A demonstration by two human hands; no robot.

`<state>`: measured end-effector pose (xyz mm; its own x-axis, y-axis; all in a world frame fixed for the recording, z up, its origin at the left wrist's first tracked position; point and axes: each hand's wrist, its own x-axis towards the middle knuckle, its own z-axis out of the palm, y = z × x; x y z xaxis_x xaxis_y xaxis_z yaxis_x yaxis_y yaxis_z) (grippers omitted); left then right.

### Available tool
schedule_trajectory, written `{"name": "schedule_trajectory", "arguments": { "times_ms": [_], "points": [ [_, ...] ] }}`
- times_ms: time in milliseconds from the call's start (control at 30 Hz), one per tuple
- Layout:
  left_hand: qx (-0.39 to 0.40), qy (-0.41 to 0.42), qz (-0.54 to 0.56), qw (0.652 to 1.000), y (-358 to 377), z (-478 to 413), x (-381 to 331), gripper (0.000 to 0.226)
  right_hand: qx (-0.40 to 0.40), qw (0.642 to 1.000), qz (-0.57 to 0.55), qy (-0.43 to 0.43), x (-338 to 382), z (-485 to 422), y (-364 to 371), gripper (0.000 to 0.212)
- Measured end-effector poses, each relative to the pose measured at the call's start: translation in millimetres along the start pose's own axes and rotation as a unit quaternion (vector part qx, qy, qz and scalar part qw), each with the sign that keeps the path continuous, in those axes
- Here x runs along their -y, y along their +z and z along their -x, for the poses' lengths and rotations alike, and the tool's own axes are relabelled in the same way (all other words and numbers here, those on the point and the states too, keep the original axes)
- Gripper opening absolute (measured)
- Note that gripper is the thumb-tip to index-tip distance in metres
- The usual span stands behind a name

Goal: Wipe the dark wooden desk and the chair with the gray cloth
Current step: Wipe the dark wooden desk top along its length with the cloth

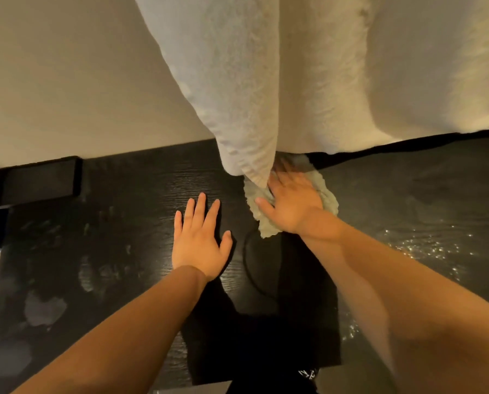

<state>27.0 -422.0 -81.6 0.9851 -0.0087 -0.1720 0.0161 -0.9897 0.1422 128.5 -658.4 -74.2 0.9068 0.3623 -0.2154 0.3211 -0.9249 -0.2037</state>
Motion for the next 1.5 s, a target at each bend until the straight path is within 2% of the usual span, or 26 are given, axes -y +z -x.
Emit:
{"name": "schedule_trajectory", "arguments": {
  "times_ms": [100, 267, 300, 400, 500, 533, 667, 733, 800, 833, 933, 1000, 1067, 1133, 1200, 1267, 1333, 1500],
  "points": [
    [0.013, -0.003, -0.004, 1.000, -3.0, 1.1, 1.1, 0.076, 0.016, 0.999, -0.010, 0.027, 9.4, 36.5, 10.2, 0.082],
    [0.012, 0.000, 0.000, 1.000, -3.0, -0.4, 1.9, 0.076, 0.095, 0.993, 0.051, -0.055, -33.9, 77.7, 3.5, 0.087],
    [0.008, 0.003, 0.000, 1.000, -2.2, -0.4, 2.0, 0.076, 0.090, 0.994, 0.057, -0.035, -45.3, 70.9, -1.7, 0.089],
    [0.000, 0.009, 0.002, 1.000, -1.3, -1.2, 2.3, 0.076, 0.049, 0.991, 0.071, 0.103, -61.1, 40.8, -10.1, 0.090],
    [0.001, 0.006, -0.002, 1.000, 0.7, -2.1, 3.8, 0.076, 0.030, 0.981, 0.046, 0.184, -34.3, 24.0, -10.2, 0.089],
    [0.004, 0.006, -0.002, 1.000, 1.0, -1.5, 4.2, 0.076, 0.034, 0.984, 0.029, 0.173, -20.0, 25.3, -7.6, 0.087],
    [0.000, 0.008, 0.002, 1.000, 1.1, -0.4, 4.7, 0.077, 0.048, 0.998, 0.008, 0.032, 36.1, 57.3, 11.5, 0.081],
    [-0.001, 0.010, 0.004, 1.000, 0.6, 0.8, 5.0, 0.077, 0.083, 0.996, 0.021, -0.016, 35.1, 68.0, 11.6, 0.082],
    [-0.004, 0.013, 0.003, 1.000, 0.4, -0.3, 4.7, 0.077, 0.084, 0.996, 0.035, -0.026, 9.7, 62.8, 6.7, 0.086],
    [-0.003, 0.013, 0.002, 1.000, 0.0, -1.2, 4.8, 0.077, 0.081, 0.996, 0.041, 0.001, -5.4, 57.2, 1.2, 0.089],
    [-0.005, 0.010, 0.004, 1.000, 0.4, 0.2, 3.7, 0.076, 0.068, 0.985, 0.049, 0.151, -34.9, 39.0, -11.7, 0.092],
    [-0.006, 0.010, 0.010, 1.000, -0.4, -1.2, 3.8, 0.075, 0.052, 0.979, 0.026, 0.195, -23.2, 28.6, -12.0, 0.089],
    [-0.004, 0.013, 0.003, 1.000, -0.3, -0.8, 4.8, 0.075, 0.028, 0.987, 0.010, 0.159, 9.7, 23.6, -4.6, 0.087],
    [-0.008, 0.012, 0.004, 1.000, 0.3, 0.1, 4.7, 0.076, 0.016, 0.997, -0.001, 0.071, 45.2, 22.4, 8.0, 0.082],
    [-0.011, 0.014, 0.009, 1.000, 0.8, 0.7, 5.7, 0.076, 0.049, 0.999, -0.001, 0.004, 64.3, 27.3, 12.7, 0.080],
    [-0.016, 0.018, 0.005, 1.000, 1.7, 1.4, 7.8, 0.076, 0.062, 0.998, 0.006, -0.018, 55.2, 35.5, 10.3, 0.086],
    [-0.014, 0.016, 0.006, 1.000, 1.2, 1.3, 7.8, 0.075, 0.042, 0.999, 0.008, 0.017, 24.3, 44.4, 6.9, 0.088],
    [-0.016, 0.013, 0.008, 1.000, 1.1, -1.2, 5.8, 0.075, 0.019, 0.973, 0.019, 0.228, -44.9, 65.1, -3.3, 0.087]
  ]
}}
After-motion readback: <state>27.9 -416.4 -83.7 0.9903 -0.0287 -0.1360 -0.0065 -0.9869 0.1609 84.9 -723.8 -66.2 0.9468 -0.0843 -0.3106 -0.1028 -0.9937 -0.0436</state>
